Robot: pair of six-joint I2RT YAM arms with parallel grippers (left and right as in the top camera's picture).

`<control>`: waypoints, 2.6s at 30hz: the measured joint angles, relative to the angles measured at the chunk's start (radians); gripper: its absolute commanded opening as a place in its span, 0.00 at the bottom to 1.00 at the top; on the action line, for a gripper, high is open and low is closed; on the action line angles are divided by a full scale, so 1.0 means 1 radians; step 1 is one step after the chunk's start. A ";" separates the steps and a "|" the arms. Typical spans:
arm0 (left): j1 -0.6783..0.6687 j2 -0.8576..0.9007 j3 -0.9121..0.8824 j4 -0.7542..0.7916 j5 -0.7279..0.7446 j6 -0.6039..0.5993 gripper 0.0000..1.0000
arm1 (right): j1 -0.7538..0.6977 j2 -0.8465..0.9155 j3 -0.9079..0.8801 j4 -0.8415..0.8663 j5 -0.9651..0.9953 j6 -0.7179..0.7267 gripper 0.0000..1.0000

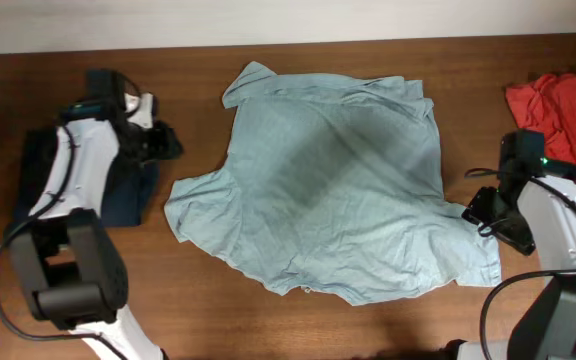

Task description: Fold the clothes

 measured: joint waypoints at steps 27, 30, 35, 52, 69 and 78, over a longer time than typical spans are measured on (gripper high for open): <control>-0.072 0.237 0.082 0.140 -0.150 0.037 0.00 | -0.050 0.000 0.002 0.023 -0.153 -0.109 0.86; -0.050 0.247 0.197 0.145 -0.231 0.037 0.01 | -0.050 0.000 0.002 0.024 -0.190 -0.149 0.86; 0.002 0.247 0.368 0.158 -0.293 0.037 0.00 | -0.050 0.000 0.002 0.069 -0.318 -0.251 0.85; 0.019 0.246 0.760 -0.284 -0.302 0.040 0.50 | 0.126 0.053 0.004 0.144 -0.658 -0.361 0.42; -0.220 0.244 0.850 -0.673 -0.193 0.048 0.01 | 0.452 0.315 0.027 0.229 -0.532 -0.326 0.04; -0.227 0.140 0.850 -0.686 -0.195 0.055 0.02 | 0.577 0.341 0.026 -0.028 -0.542 -0.334 0.04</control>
